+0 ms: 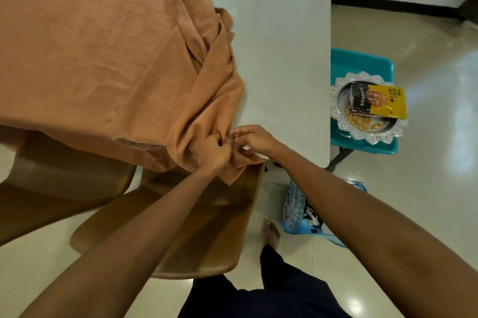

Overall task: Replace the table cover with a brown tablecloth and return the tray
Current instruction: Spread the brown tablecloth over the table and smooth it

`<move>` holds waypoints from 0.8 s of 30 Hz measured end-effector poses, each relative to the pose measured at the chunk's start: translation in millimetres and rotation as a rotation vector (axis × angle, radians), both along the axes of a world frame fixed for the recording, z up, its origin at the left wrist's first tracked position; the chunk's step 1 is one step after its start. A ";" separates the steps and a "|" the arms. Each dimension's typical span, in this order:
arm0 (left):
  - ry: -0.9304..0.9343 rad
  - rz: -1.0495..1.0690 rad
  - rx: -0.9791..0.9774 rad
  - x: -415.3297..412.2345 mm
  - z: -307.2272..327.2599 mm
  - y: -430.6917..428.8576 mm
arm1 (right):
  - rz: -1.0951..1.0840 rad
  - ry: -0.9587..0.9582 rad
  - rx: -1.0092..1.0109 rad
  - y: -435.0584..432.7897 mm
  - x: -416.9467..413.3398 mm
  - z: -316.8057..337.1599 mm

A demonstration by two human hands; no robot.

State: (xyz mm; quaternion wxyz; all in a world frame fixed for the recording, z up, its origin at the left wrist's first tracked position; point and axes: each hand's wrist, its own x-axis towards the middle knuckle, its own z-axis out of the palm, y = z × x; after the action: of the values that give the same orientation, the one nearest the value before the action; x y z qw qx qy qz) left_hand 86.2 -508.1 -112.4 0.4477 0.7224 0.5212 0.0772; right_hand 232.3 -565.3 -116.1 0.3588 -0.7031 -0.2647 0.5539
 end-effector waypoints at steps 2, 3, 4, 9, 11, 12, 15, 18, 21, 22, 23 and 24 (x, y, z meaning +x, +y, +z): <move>-0.193 0.179 -0.129 -1.1 9.4 -1.5 | -0.008 -0.062 0.013 1.1 8.8 -5.5; -0.272 0.283 -0.211 -4.5 17.6 -3.6 | -0.043 -0.027 0.002 2.2 11.2 -5.4; -0.335 0.367 -0.286 -9.2 24.7 -4.8 | -0.073 0.036 -0.024 5.2 11.3 -2.1; -0.479 0.533 -0.466 -22.6 41.8 -10.3 | -0.022 0.310 -0.204 27.1 -3.2 3.7; -0.512 0.560 -0.488 -21.5 50.4 -14.7 | -0.057 0.444 -0.232 34.7 -12.4 -1.3; -0.525 0.562 -0.492 -20.9 53.3 -16.2 | -0.091 0.512 -0.239 37.4 -17.2 -3.4; -0.519 0.562 -0.461 -21.5 62.8 -16.3 | -0.245 0.603 -0.184 38.1 -28.0 4.5; -0.414 0.458 -0.357 -21.4 66.7 -13.2 | -0.463 0.685 -0.075 42.8 -26.7 8.9; -0.344 0.359 -0.316 -17.3 64.7 -15.3 | -0.647 0.783 0.056 50.5 -14.3 20.4; -0.339 0.350 -0.324 -14.0 67.7 -17.6 | -0.681 0.797 0.102 51.8 -7.1 26.1; -0.345 0.331 -0.335 -9.5 67.9 -18.3 | -0.699 0.820 0.156 53.7 1.5 31.1; -0.348 0.303 -0.335 -3.8 66.9 -17.8 | -0.712 0.847 0.209 55.0 10.1 38.5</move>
State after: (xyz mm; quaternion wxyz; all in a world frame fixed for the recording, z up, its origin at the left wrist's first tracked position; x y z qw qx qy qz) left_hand 82.4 -525.9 -45.5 0.6271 0.5282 0.5439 0.1788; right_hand 242.4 -510.4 -77.6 0.6663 -0.4260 0.1029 0.6033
